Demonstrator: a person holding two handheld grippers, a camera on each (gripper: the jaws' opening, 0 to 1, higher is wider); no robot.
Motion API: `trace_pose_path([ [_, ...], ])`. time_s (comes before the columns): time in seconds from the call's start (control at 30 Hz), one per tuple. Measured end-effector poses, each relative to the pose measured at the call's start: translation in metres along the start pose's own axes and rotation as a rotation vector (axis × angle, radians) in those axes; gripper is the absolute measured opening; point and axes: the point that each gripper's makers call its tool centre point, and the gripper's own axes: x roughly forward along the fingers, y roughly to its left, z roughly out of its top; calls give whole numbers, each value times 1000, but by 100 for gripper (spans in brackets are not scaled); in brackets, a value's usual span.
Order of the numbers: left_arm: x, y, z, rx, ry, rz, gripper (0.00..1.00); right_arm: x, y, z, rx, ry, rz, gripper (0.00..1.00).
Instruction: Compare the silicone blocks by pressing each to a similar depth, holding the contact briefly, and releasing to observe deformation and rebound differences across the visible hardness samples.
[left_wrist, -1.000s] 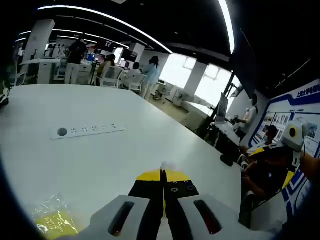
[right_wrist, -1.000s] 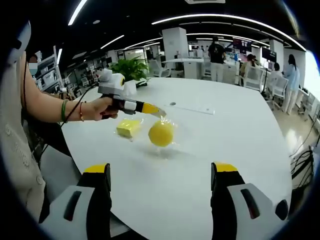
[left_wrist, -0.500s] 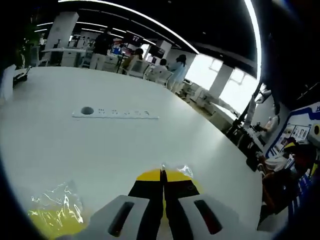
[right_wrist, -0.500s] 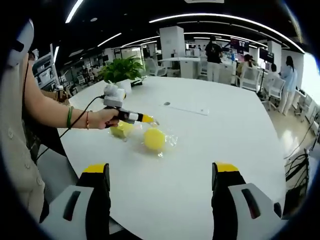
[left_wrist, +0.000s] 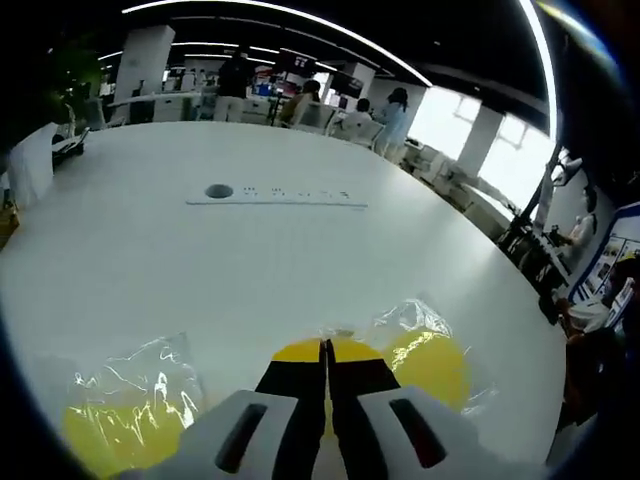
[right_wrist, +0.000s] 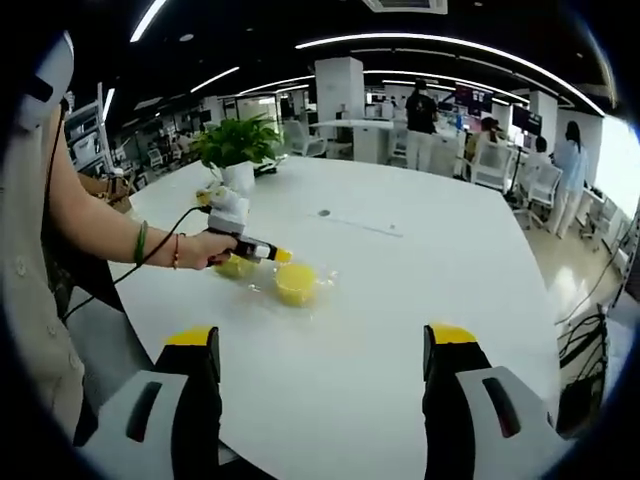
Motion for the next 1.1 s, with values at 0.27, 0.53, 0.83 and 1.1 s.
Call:
trace_pose_path([
  [0.27, -2, 6, 3, 260, 48, 46, 9, -2, 4, 10, -14, -31, -1, 77],
  [0.53, -32, 6, 18, 296, 26, 42, 29, -3, 18, 19, -21, -67, 18, 77],
  [0.83, -85, -2, 35, 295, -39, 15, 40, -12, 35, 22, -48, -60, 25, 77],
  [1.1, -152, -13, 40, 272, -113, -15, 46, -18, 60, 35, -50, -114, 57, 81],
])
